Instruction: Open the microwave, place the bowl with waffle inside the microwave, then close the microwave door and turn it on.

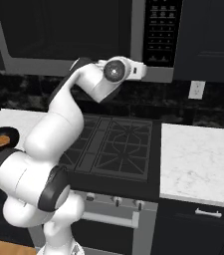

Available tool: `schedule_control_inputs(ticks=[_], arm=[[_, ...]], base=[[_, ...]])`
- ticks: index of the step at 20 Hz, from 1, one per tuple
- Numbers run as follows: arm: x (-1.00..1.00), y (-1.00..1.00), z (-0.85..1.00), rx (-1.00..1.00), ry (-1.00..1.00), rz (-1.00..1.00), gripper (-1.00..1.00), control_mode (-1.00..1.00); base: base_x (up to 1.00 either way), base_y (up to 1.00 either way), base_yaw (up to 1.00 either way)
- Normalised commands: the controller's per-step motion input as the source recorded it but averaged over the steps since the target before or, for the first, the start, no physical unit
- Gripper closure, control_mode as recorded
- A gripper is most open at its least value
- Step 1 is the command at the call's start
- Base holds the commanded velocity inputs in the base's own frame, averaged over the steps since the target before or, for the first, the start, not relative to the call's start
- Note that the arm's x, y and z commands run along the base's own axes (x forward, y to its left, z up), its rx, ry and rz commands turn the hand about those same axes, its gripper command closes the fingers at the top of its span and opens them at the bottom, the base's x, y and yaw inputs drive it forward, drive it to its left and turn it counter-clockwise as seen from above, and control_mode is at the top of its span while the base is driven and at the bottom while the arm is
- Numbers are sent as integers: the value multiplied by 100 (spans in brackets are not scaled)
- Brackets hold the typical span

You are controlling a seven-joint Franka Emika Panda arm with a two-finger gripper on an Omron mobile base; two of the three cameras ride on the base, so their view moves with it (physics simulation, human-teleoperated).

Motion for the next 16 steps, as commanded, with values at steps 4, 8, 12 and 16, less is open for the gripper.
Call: schedule_control_inputs(ticks=[4,8,12,16], arm=[[13,52,-6,0,-1,2,100,-100],[-22,100,0,-6,4,-5,100,-100],[-61,98,37,-26,25,0,100,-100],[-99,76,72,-36,33,10,100,-100]], base=[[0,0,0],[0,0,0],[0,0,0],[0,0,0]])
